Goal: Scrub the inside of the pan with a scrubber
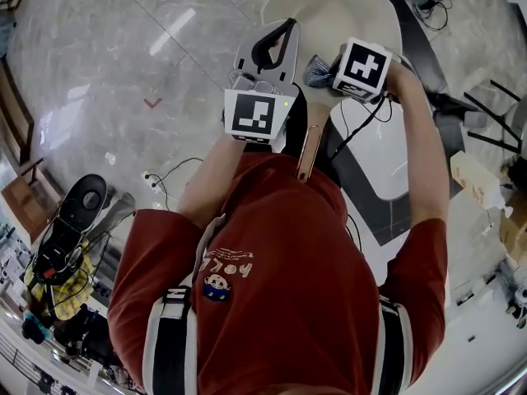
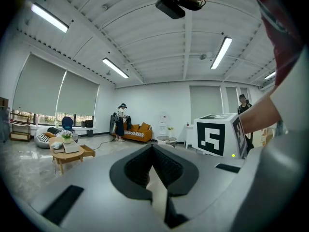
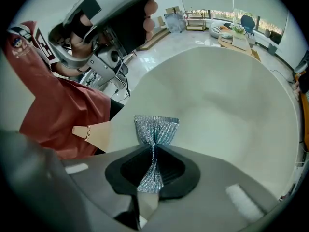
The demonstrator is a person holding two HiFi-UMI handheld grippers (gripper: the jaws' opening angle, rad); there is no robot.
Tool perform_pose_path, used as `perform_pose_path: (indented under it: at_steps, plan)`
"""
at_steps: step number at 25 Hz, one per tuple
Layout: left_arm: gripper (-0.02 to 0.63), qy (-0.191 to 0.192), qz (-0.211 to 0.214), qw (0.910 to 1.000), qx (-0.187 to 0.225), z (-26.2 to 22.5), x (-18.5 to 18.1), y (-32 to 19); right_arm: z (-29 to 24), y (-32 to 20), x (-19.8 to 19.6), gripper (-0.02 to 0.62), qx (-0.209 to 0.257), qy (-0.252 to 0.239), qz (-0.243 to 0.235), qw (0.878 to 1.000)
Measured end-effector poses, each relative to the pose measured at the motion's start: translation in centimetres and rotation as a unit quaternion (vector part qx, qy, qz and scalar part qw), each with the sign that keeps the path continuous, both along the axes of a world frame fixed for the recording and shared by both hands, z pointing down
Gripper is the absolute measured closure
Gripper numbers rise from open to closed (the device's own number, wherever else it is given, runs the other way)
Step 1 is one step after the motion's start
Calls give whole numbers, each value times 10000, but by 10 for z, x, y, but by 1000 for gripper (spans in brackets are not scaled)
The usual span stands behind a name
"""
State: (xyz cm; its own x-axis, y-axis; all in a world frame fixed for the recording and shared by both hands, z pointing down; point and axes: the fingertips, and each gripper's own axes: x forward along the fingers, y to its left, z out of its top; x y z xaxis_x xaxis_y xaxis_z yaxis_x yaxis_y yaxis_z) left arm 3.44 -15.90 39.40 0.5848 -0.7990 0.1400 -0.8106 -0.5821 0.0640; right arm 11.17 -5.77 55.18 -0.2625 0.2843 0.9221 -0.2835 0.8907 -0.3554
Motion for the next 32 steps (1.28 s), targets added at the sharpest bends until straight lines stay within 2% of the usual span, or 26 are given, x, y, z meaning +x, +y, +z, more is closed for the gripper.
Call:
perform_pose_path:
  at_steps: [10, 16, 20, 24, 28, 32]
  plan:
    - [601, -72, -412, 9991, -34, 6, -27, -16, 5, -12, -30, 540, 136, -367, -73, 9992]
    - [600, -99, -550, 9984, -86, 10, -38, -20, -1, -26, -61, 540, 259, -1239, 258, 9916]
    - [600, -102, -627, 9979, -142, 13, -44, -23, -1, -42, -72, 538, 656, -1597, 432, 9840]
    - [601, -116, -686, 9974, -170, 16, -50, -26, -2, -63, -79, 538, 1161, -1939, 728, 9714]
    - [601, -154, -709, 9970, -268, 25, -51, -28, -11, -87, -86, 537, 1737, -2269, 1145, 9515]
    - [600, -183, -746, 9966, -310, 27, -53, -29, -15, -111, -88, 532, 2309, -2399, 1522, 9306]
